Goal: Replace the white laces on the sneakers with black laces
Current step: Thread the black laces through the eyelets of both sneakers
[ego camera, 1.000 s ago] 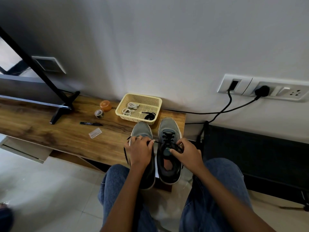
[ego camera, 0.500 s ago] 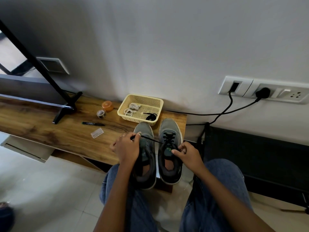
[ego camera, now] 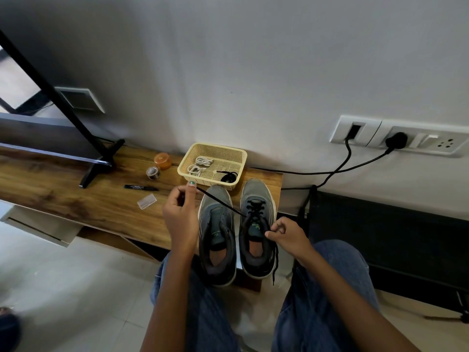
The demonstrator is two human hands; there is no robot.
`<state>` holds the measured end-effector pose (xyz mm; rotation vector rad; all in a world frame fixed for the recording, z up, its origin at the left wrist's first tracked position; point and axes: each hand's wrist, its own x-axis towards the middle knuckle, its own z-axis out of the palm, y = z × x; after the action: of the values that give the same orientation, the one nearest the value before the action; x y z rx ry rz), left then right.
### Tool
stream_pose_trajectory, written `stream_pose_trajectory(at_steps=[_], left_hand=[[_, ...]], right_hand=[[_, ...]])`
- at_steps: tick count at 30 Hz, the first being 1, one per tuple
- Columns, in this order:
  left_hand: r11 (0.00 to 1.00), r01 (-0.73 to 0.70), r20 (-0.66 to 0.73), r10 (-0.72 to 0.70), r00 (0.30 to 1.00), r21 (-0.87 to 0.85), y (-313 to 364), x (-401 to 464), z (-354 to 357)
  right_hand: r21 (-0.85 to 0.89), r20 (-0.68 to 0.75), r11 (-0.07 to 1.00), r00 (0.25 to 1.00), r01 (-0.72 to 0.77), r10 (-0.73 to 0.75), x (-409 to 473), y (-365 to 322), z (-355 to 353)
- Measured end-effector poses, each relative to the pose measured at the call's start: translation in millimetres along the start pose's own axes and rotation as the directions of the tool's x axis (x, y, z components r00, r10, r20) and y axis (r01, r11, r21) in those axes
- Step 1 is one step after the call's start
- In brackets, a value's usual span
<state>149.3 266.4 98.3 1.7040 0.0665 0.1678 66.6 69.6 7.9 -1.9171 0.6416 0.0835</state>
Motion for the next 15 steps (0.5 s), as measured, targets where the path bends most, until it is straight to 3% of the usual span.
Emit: stream_pose_trajectory(at_steps=[5, 8, 11, 15], left_hand=[[0.992, -0.033, -0.145, 0.015, 0.989, -0.122, 19.8, 5.9, -8.2], [0.989, -0.049, -0.149, 0.028, 0.988, -0.14, 21.0, 4.9, -9.6], [0.998, -0.05, -0.011, 0.049, 0.999, -0.048, 13.7, -4.0, -7.9], [0.983, -0.093, 0.328, 0.036, 0.944, 0.159, -4.3, -29.0, -1.9]], right_hand=[[-0.084, 0.013, 0.996, 1.0, -0.011, 0.012, -0.2, 0.5, -2.4], [-0.114, -0.01, 0.993, 1.0, -0.018, 0.017, -0.6, -0.4, -0.1], [-0.101, -0.091, 0.995, 0.996, 0.017, -0.026, -2.4, -2.9, 2.8], [0.071, -0.079, 0.993, 0.993, 0.097, -0.091, -14.0, -22.4, 0.4]])
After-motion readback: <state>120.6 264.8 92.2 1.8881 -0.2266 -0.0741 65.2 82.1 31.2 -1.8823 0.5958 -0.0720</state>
